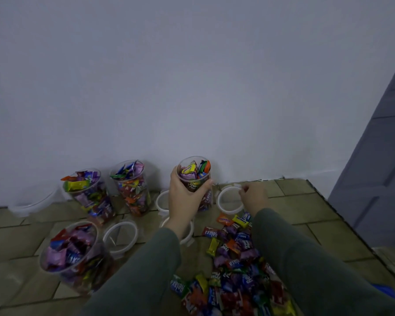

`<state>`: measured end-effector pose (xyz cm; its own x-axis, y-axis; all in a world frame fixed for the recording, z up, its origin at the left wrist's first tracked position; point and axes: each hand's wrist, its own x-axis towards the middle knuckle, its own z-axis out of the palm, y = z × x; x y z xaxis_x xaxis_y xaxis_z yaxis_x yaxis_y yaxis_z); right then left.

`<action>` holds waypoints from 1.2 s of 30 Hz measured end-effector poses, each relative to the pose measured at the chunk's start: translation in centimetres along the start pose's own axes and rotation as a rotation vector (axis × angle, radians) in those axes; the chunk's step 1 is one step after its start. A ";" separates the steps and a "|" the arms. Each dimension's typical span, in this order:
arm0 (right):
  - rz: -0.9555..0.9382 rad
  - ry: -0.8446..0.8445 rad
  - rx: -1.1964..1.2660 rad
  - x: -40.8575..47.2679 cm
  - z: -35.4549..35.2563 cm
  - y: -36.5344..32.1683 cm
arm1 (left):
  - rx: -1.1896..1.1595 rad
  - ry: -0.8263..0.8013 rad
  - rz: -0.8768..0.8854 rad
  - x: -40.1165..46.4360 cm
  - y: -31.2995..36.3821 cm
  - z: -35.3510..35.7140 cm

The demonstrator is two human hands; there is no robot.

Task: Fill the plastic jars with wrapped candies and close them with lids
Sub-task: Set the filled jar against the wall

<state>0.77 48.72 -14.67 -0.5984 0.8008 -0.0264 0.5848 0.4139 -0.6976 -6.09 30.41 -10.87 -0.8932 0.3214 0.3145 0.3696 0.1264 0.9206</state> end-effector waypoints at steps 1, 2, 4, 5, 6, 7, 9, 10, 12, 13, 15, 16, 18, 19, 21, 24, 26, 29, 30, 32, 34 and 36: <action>-0.001 0.005 0.002 0.3 0.2 0.1 | 0.004 0.001 -0.004 0.2 -0.3 0.2; 0.000 0.009 0.005 0.7 0.5 0.2 | 0.010 -0.002 -0.013 0.3 -0.6 0.5; -0.009 0.008 0.001 1.2 0.9 0.3 | 0.018 0.003 -0.030 0.4 -0.9 0.7; -0.009 -0.001 -0.006 1.3 1.1 0.4 | 0.018 0.011 -0.035 0.5 -1.0 0.8; -0.005 -0.012 -0.012 1.4 1.4 0.4 | 0.016 0.019 -0.037 0.5 -1.1 0.9; -0.006 -0.018 -0.025 1.4 1.6 0.4 | 0.015 0.020 -0.039 0.5 -1.1 1.0; -0.014 -0.025 -0.065 1.5 2.2 0.6 | 0.018 0.014 -0.040 0.4 -1.2 1.1; -0.013 -0.029 -0.074 1.5 2.4 0.7 | 0.022 0.006 -0.039 0.3 -1.2 1.1; -0.002 -0.041 -0.082 1.5 2.8 0.8 | 0.022 -0.008 -0.032 0.1 -1.1 1.1; 0.010 -0.045 -0.085 1.5 2.9 0.8 | 0.014 -0.013 -0.031 0.1 -1.1 1.1; 0.018 -0.044 -0.084 1.5 2.9 0.8 | -0.005 -0.021 -0.040 -0.1 -1.1 1.0; 0.021 -0.044 -0.089 1.3 2.8 0.8 | -0.011 -0.028 -0.044 -0.2 -1.0 0.9; 0.008 -0.057 -0.115 0.9 2.8 0.7 | -0.030 -0.050 -0.059 -0.4 -1.1 0.7; -0.022 -0.059 -0.135 0.5 2.9 0.6 | -0.039 -0.060 -0.069 -0.5 -1.2 0.5; -0.097 -0.031 -0.178 -0.7 3.2 0.6 | -0.054 -0.071 -0.088 -1.1 -0.8 0.0; -0.256 0.096 -0.217 -3.5 3.9 0.4 | -0.005 -0.043 -0.143 -2.7 0.2 -1.0; -0.352 0.157 -0.045 -6.2 3.7 -0.6 | 0.018 -0.023 -0.134 -4.1 0.7 -2.1; -0.528 0.146 0.099 -11.0 3.5 -2.2 | -0.002 -0.011 -0.099 -6.5 1.2 -4.2; -0.558 0.093 0.112 -12.7 3.6 -2.7 | -0.011 -0.017 -0.084 -7.4 1.3 -5.0; -0.579 -0.050 0.119 -16.0 4.3 -3.6 | -0.002 -0.031 -0.045 -9.2 1.9 -6.8; -0.617 -0.159 0.076 -19.2 5.3 -4.3 | 0.044 -0.047 0.019 -10.7 2.6 -8.7; -0.675 -0.222 0.022 -22.3 6.2 -5.0 | 0.130 -0.047 0.128 -11.7 3.3 -11.0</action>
<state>7.77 26.09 -15.02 -0.9248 0.2647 0.2731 0.0372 0.7777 -0.6276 2.82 16.76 -8.98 -0.8248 0.3858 0.4134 0.5124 0.2009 0.8349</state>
